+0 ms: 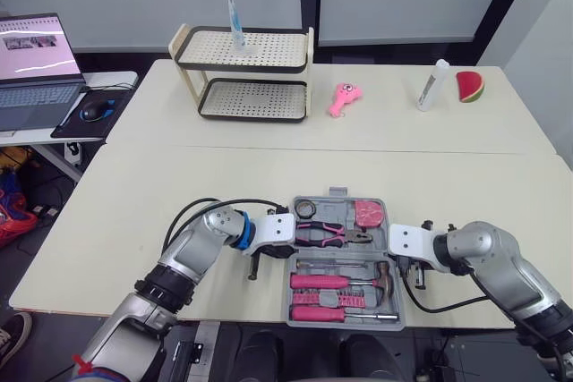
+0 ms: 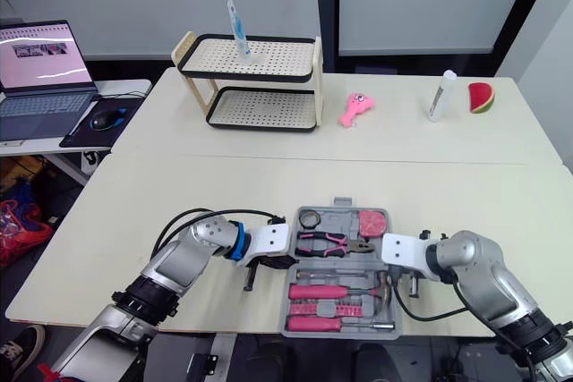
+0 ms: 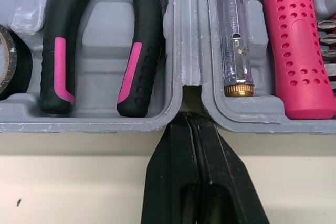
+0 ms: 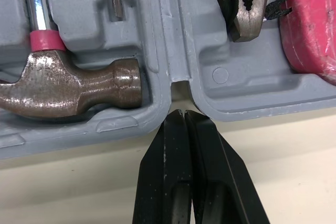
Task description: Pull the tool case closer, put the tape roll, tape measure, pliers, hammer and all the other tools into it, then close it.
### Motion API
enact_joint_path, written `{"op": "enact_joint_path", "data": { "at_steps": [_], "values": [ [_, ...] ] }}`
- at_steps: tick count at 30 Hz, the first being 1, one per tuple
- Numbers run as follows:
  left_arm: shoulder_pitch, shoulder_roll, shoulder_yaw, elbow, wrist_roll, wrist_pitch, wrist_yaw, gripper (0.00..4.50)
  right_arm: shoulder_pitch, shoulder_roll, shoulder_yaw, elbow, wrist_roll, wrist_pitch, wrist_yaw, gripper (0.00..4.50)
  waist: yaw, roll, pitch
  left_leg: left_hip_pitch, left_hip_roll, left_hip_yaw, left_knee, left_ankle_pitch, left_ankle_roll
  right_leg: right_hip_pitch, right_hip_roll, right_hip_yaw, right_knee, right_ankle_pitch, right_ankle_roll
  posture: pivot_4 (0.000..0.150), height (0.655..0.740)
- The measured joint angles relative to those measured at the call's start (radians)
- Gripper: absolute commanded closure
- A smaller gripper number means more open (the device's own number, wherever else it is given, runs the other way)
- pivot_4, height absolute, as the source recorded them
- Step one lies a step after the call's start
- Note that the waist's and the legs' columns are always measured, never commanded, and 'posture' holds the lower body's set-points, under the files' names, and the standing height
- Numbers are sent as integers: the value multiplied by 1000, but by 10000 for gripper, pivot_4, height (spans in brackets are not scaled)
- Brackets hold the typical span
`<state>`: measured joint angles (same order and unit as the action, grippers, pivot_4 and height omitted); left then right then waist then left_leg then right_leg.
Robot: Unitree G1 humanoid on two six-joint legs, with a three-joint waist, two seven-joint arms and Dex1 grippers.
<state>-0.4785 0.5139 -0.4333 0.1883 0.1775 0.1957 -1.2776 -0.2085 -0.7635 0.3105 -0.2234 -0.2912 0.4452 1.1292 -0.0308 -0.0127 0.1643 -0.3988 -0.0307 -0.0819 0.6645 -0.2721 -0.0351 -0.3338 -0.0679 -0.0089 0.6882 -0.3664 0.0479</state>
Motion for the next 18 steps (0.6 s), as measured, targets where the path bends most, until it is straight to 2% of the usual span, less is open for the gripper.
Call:
{"op": "enact_joint_path", "data": {
  "at_steps": [8,18],
  "values": [
    [13,9,-2,-25,0,16,0,45000,1,5,4,3,0,-3,-20,44909,-1,0,0,0,0,0,0,0,0,0,0,0,0,0,0,1500,7400],
    [-27,-8,-8,33,0,11,1,45000,-14,15,3,30,0,-4,-40,44909,0,0,-1,1,0,0,1,0,0,1,0,0,1,0,0,1500,7400]
  ]
}}
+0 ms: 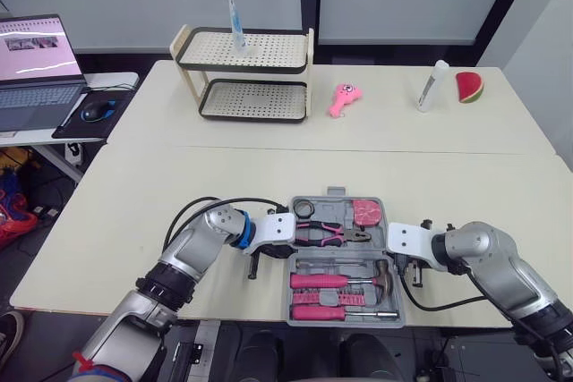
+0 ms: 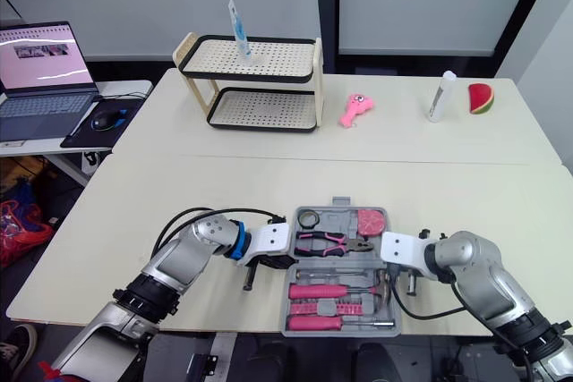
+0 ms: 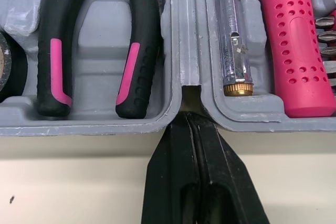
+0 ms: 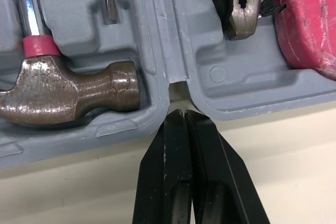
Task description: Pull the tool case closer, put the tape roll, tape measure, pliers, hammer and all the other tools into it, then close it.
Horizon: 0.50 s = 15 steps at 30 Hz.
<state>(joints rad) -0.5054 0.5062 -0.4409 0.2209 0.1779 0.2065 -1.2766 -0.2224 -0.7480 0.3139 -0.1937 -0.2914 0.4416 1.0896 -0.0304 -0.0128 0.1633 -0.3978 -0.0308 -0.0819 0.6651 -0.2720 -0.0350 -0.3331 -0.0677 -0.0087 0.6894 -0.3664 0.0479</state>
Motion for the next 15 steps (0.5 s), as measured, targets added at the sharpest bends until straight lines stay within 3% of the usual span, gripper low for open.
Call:
{"op": "enact_joint_path", "data": {
  "at_steps": [15],
  "values": [
    [-14,-9,-2,27,1,-21,5,45000,-5,-3,0,4,0,1,-6,44909,1,1,0,0,0,0,0,0,0,0,0,0,0,0,0,1500,7400]
  ]
}}
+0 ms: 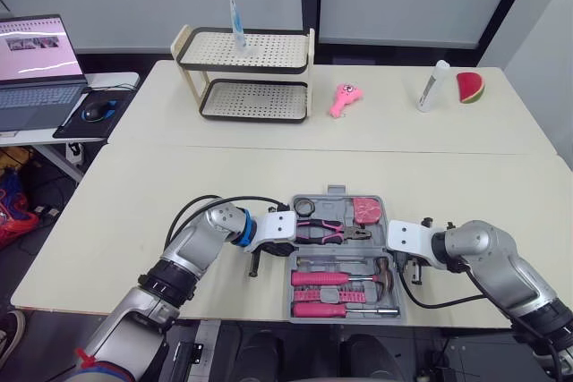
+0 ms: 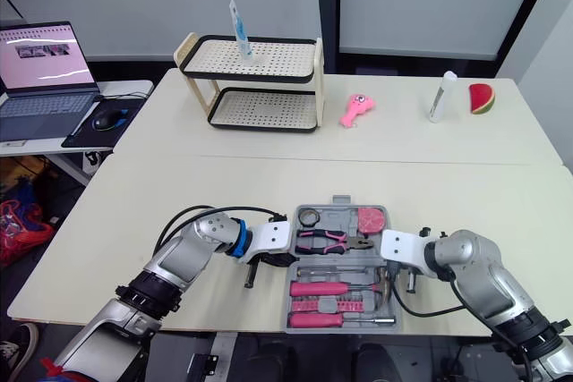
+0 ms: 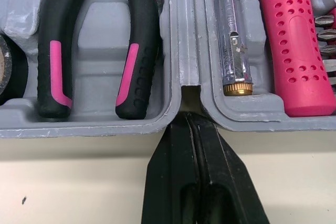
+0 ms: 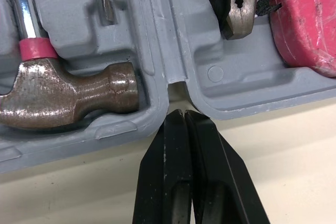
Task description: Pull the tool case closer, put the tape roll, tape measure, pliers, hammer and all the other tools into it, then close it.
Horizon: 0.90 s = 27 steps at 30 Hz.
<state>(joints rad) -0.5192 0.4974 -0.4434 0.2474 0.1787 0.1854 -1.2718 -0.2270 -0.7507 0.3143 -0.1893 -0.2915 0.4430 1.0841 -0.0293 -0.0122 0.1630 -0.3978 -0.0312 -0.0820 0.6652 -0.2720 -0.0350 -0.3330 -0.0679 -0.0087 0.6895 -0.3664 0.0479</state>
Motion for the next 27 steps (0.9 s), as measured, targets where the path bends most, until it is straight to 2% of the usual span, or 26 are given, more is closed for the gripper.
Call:
{"op": "enact_joint_path", "data": {
  "at_steps": [27],
  "values": [
    [-16,-24,-2,36,13,-32,14,45000,11,-27,-3,-7,0,5,1,44909,4,1,-3,0,-2,-1,0,0,0,1,-2,0,0,0,0,1500,7400]
  ]
}}
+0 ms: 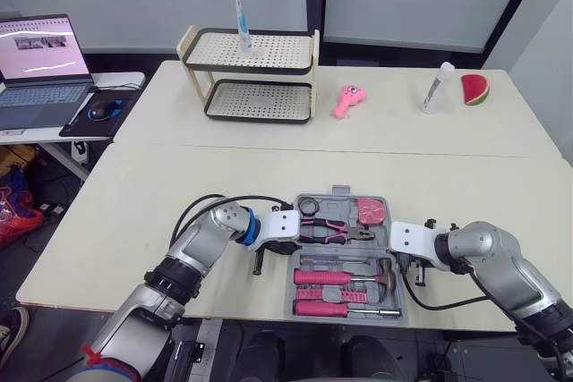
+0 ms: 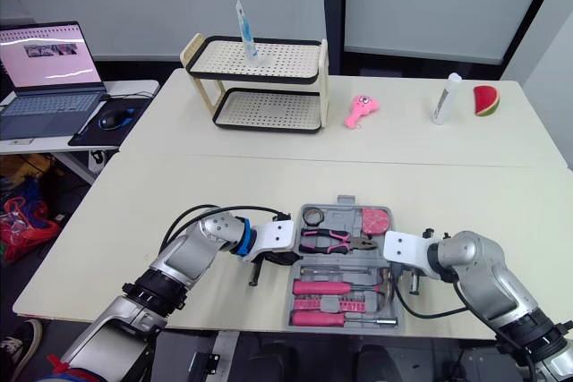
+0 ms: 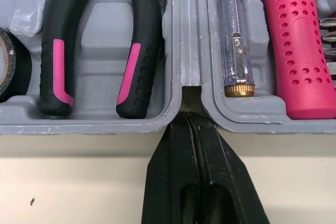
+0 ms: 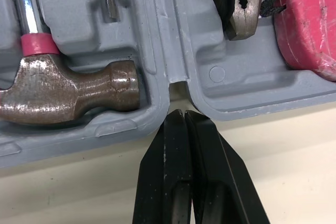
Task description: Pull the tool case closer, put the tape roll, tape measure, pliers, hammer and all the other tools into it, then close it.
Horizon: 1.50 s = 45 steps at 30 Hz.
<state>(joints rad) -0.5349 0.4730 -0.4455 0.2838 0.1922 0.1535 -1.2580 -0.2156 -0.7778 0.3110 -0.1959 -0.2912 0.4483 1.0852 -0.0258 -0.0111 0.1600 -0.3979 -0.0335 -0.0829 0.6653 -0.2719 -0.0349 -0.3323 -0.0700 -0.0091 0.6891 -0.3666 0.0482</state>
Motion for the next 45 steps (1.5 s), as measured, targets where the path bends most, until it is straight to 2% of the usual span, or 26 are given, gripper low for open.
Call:
{"op": "enact_joint_path", "data": {
  "at_steps": [11,16,19,21,22,26,30,37,41,45],
  "values": [
    [8,19,15,0,-18,-3,39,45000,4,-59,-37,22,78,-79,3,44909,-1,0,0,-1,0,0,0,0,0,0,0,0,0,0,0,1500,7400],
    [20,124,50,-12,-45,5,37,45000,0,-128,-109,103,111,-130,-4,44909,-9,-1,0,0,2,1,-1,0,0,-1,1,1,1,0,0,1500,7400],
    [31,183,96,-24,-78,-7,18,45000,-13,-127,-153,158,155,-109,-4,44909,-10,-1,0,-1,3,1,-1,0,0,-2,2,0,1,0,0,1500,7400],
    [34,185,130,-56,-139,-33,-12,45000,-38,-88,-208,172,224,-35,-6,40161,-6,-1,1,-1,3,1,0,0,0,-1,1,0,0,0,0,1500,7400],
    [35,176,142,-75,-172,-38,-29,45000,-51,-61,-237,175,257,2,-14,39265,-5,-1,1,-2,3,1,0,0,0,-1,1,0,0,0,0,1500,7400],
    [70,103,167,-215,-334,20,-77,45000,-82,17,-342,175,420,223,-34,32401,0,-1,1,-2,2,1,0,0,0,0,1,0,-2,0,0,1500,7400],
    [124,87,154,-325,-409,87,-95,45000,-92,56,-421,185,534,419,-79,26164,-1,-1,1,-2,3,2,0,0,0,-1,1,0,-1,0,0,1500,7400],
    [150,68,45,-365,-387,104,-86,45000,-112,96,-490,195,655,591,-157,12769,-4,-1,0,-2,3,3,-1,0,1,-1,2,1,-1,0,0,1500,7400],
    [148,60,-12,-332,-338,77,-80,45000,-113,124,-490,201,693,623,-202,331,-4,0,0,-2,3,3,-1,0,1,-1,2,1,-1,0,0,1500,7400],
    [148,12,-73,-279,-281,52,-47,45000,-135,172,-493,212,735,664,-253,118,-4,-1,0,-2,3,3,-1,0,1,-1,2,1,-1,0,0,1500,7400]
  ]
}}
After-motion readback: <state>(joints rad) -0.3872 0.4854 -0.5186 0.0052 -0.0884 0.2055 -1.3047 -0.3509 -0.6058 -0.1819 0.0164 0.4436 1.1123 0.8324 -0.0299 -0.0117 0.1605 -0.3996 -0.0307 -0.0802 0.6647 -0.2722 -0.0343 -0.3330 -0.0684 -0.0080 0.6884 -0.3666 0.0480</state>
